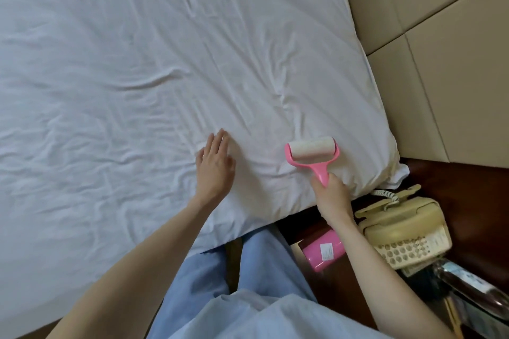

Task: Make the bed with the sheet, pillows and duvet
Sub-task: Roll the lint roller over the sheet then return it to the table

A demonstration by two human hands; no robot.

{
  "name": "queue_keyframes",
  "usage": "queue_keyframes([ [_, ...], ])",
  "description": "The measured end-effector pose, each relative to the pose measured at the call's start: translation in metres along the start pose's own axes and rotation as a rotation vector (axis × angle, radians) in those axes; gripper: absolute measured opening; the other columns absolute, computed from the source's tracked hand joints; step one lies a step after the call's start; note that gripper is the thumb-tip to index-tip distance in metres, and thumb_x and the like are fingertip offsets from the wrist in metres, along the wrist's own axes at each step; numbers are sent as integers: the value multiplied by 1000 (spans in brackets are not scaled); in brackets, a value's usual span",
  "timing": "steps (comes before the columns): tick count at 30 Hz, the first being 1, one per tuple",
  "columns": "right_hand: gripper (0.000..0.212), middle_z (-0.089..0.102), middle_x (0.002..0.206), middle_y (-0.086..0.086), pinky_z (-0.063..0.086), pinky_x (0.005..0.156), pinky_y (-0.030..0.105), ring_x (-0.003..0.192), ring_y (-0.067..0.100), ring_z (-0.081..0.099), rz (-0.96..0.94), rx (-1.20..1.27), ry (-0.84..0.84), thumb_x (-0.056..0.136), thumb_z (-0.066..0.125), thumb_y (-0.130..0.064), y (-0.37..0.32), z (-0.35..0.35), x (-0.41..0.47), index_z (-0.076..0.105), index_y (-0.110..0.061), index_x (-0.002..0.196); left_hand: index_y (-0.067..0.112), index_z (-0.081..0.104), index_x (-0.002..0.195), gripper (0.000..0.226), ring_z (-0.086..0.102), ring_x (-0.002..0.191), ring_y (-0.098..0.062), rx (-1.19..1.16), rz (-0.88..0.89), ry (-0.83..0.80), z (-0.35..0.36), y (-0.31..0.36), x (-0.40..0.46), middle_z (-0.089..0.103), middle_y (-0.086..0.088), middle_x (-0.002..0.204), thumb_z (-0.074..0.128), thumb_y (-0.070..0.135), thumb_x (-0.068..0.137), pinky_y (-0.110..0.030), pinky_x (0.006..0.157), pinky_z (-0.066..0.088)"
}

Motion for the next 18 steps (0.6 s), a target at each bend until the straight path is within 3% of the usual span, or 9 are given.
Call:
queue_keyframes([
  [4, 26, 55, 75, 11, 42, 62, 35, 73, 33, 55, -13, -49, -7, 93, 46, -30, -13, -1, 28, 53, -7, 84, 14, 29, 150, 57, 12, 148, -18, 19, 44, 14, 2, 16, 6, 20, 0, 159, 42, 9, 94, -38, 116, 16],
  [7, 28, 56, 75, 12, 50, 62, 41, 72, 36, 57, -50, 11, -10, 90, 46, -34, -46, -2, 51, 51, -9, 80, 11, 39, 144, 53, 26, 144, -21, -23, 57, 71, -5, 21, 15, 34, -4, 154, 45, 5, 92, -37, 113, 22],
  [10, 26, 52, 73, 12, 52, 57, 41, 61, 33, 56, -66, 54, -22, 87, 45, -37, -85, -7, 84, 45, -15, 72, 6, 58, 125, 42, 53, 122, -27, -125, 97, 174, -19, 24, 28, 58, -8, 131, 46, -1, 86, -36, 102, 36],
  [12, 25, 48, 66, 10, 46, 48, 34, 51, 30, 51, -95, 63, -27, 88, 45, -31, -116, -16, 105, 41, -16, 68, 6, 62, 118, 38, 59, 109, -29, -122, 102, 223, -29, 26, 40, 63, -7, 118, 45, 0, 85, -37, 93, 41],
  [15, 26, 45, 60, 10, 39, 43, 25, 43, 26, 47, -128, 78, -42, 91, 45, -27, -160, -28, 136, 39, -14, 68, 9, 63, 116, 33, 58, 104, -27, -141, 14, 246, -43, 21, 63, 64, -5, 113, 46, 1, 89, -37, 87, 43],
  [18, 26, 45, 65, 11, 37, 45, 26, 45, 26, 46, -164, 84, -49, 90, 46, -25, -203, -37, 162, 36, -14, 69, 13, 65, 109, 30, 60, 95, -18, -417, -245, 247, -59, 1, 87, 68, 1, 101, 40, 7, 92, -35, 80, 49],
])
Point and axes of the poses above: each hand's wrist, its own x-axis towards the middle knuckle, its own z-axis out of the palm, y = z × x, the point moved 9 cm from there along x, towards the middle knuckle
